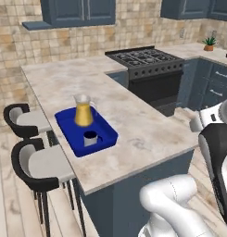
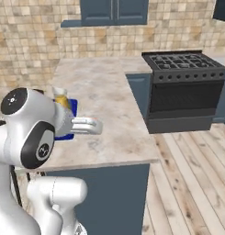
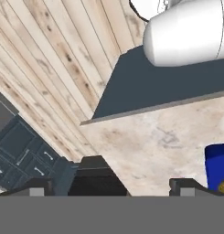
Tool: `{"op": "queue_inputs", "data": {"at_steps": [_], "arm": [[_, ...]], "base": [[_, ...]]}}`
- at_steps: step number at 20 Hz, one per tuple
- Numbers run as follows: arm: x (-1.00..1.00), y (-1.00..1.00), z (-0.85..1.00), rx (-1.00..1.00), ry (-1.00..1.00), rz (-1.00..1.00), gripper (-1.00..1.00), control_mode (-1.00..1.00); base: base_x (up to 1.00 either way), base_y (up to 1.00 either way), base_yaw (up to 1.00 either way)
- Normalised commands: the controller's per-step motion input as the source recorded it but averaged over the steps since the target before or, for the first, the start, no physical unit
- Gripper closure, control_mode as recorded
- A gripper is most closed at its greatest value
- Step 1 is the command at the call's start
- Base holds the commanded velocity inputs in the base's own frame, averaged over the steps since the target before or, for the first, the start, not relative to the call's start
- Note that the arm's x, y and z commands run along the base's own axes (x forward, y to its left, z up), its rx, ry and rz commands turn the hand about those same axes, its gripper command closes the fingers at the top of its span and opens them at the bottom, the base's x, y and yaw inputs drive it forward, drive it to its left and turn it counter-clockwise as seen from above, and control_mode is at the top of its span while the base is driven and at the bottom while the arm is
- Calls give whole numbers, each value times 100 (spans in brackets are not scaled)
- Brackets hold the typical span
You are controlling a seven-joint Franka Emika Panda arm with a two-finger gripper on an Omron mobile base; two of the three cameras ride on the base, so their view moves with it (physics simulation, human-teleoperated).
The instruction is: There is a tray on the dining counter. Grab the cup, mug, and pitcher and place them on the tray. The pitcher may be placed next to the tray if it cannot fit the tray.
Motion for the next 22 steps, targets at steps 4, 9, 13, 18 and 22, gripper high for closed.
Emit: {"op": "queue_inputs", "data": {"at_steps": [4, 9, 13, 18, 22], "arm": [[0, 0, 0, 0, 0, 0, -100, 100], [0, 0, 0, 0, 0, 0, -100, 100], [0, 0, 0, 0, 0, 0, -100, 100], [0, 0, 0, 0, 0, 0, -100, 100], [0, 0, 0, 0, 0, 0, -100, 100]], "base": [[-15, -90, -57], [-5, -87, -64], [0, -81, -69], [0, -64, -73], [14, -40, -72]]}}
